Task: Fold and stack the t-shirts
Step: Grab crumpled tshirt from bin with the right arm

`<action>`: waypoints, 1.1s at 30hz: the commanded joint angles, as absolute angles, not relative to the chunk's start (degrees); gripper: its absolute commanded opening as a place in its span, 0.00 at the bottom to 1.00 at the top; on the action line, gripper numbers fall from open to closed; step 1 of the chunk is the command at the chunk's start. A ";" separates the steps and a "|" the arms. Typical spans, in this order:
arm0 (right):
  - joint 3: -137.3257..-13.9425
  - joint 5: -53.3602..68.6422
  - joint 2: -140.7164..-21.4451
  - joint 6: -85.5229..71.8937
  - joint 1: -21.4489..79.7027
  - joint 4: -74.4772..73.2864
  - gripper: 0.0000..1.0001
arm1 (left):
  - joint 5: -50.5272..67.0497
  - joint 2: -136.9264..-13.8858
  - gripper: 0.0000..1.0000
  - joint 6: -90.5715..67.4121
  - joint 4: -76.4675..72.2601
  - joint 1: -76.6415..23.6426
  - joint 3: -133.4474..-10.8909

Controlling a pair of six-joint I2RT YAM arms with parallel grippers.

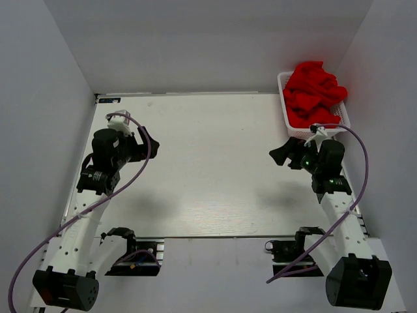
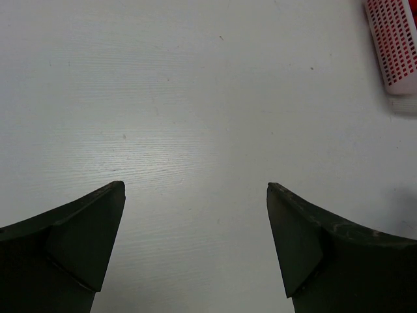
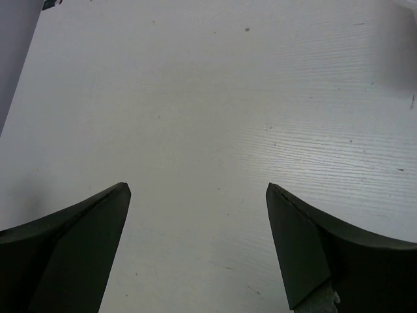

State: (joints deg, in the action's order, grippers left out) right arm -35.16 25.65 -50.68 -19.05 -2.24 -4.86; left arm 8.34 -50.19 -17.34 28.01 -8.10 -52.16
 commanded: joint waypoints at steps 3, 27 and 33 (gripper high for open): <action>-34.54 27.42 -47.73 -18.63 -2.29 -0.88 0.90 | 5.37 -53.07 1.00 -16.35 31.72 -8.00 -57.72; -67.17 -12.73 -74.76 -16.26 -3.25 -13.52 0.90 | 4.58 -58.62 1.00 -16.08 31.21 -7.47 -65.75; -90.41 -17.92 -94.88 -17.84 -4.83 -28.91 0.90 | 2.90 -59.77 1.00 -16.70 29.10 -7.47 -65.74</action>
